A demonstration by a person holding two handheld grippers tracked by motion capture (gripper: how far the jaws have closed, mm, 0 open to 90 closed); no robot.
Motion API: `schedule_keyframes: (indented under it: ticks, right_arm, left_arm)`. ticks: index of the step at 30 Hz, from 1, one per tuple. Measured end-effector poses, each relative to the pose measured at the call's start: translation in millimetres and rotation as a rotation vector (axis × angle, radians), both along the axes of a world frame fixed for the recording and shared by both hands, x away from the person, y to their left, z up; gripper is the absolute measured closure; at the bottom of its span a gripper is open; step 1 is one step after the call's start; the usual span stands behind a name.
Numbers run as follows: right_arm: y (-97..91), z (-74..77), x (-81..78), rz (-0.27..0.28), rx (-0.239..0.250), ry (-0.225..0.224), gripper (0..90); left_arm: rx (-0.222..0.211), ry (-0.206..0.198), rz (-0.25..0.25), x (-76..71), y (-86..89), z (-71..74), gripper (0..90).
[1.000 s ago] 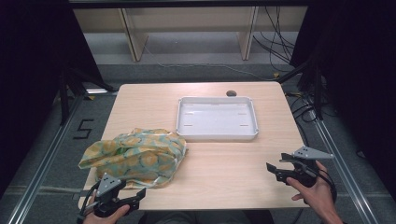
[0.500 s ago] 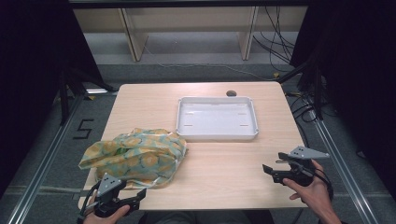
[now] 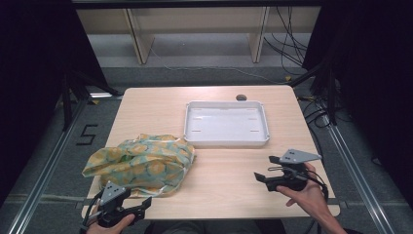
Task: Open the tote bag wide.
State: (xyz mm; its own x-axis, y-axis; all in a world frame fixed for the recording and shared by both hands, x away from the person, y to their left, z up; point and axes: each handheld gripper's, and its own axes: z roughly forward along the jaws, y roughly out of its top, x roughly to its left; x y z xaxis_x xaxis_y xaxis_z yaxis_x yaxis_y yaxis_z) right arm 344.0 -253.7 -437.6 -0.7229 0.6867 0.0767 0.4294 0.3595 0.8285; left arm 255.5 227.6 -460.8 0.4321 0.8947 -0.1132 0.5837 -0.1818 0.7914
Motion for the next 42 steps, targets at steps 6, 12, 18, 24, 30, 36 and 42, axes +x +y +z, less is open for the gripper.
schedule_keyframes:
  ticks: [6, 12, 18, 24, 30, 36, 42]
  right_arm:
    - [48.5, 1.8, 7.8, 0.111, -0.036, -0.01, 19.1]
    - [82.8, -1.3, 13.6, 0.173, -0.06, -0.019, 19.7]
    - [114.9, -3.1, 19.2, 0.23, -0.082, -0.027, 21.3]
    - [148.2, -1.0, 27.5, 0.27, -0.065, -0.047, 22.4]
    - [186.8, 2.3, 34.4, 0.331, -0.062, -0.063, 23.1]
    - [207.6, -5.6, 38.5, 0.359, -0.091, -0.052, 21.4]
    - [223.9, -12.2, 43.1, 0.355, -0.123, -0.05, 24.0]
  left_arm:
    - [-0.031, 0.021, 0.039, -3.1, -3.0, -0.8, 19.7]
    - [-0.03, 0.026, 0.046, -3.6, -2.7, -0.8, 19.6]
    - [0.029, -0.011, -0.025, 0.2, 1.2, 0.3, 19.7]
    - [0.016, -0.018, -0.024, 0.6, 0.6, -0.2, 19.7]
    - [0.005, -0.02, -0.026, 0.3, -1.0, -0.4, 19.5]
    - [0.02, -0.007, -0.013, -1.3, -1.1, 1.0, 19.3]
    - [-0.01, 0.009, 0.012, -2.9, -3.3, -0.1, 19.3]
